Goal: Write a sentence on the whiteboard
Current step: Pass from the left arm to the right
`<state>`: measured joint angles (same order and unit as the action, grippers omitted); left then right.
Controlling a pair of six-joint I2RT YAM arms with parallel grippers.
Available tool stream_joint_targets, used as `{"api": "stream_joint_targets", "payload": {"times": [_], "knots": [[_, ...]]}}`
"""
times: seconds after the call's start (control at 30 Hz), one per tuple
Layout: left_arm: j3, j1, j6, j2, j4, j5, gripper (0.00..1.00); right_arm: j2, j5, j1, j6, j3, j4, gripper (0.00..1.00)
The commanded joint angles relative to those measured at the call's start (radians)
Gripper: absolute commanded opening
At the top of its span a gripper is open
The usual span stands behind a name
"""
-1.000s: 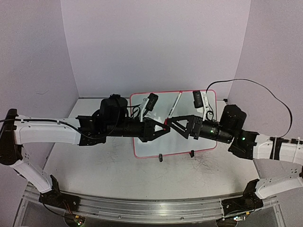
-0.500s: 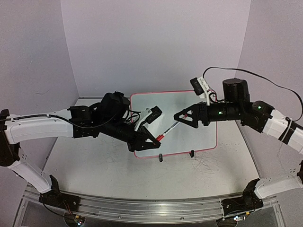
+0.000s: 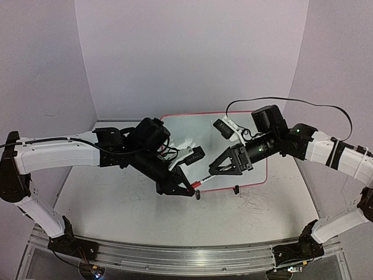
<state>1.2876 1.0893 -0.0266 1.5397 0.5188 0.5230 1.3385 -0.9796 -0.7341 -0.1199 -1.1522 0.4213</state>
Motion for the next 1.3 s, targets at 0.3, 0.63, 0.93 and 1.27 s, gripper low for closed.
{"api": "stream_joint_targets", "payload": {"times": [0.3,0.63,0.93,1.27], "knots": [[0.034,-0.003,0.024,-0.048,0.020,0.012,0.00,0.014,-0.049,-0.007,0.042,0.017,-0.011,0.61],[0.027,-0.003,0.008,-0.094,0.020,-0.014,0.00,-0.007,-0.092,-0.009,0.030,0.043,-0.049,0.43],[0.036,-0.003,0.011,-0.078,0.020,-0.002,0.00,0.028,-0.128,-0.017,-0.017,0.016,-0.099,0.35],[0.028,-0.003,0.007,-0.075,0.020,-0.017,0.00,0.044,-0.137,-0.024,-0.099,0.033,-0.196,0.21]]}}
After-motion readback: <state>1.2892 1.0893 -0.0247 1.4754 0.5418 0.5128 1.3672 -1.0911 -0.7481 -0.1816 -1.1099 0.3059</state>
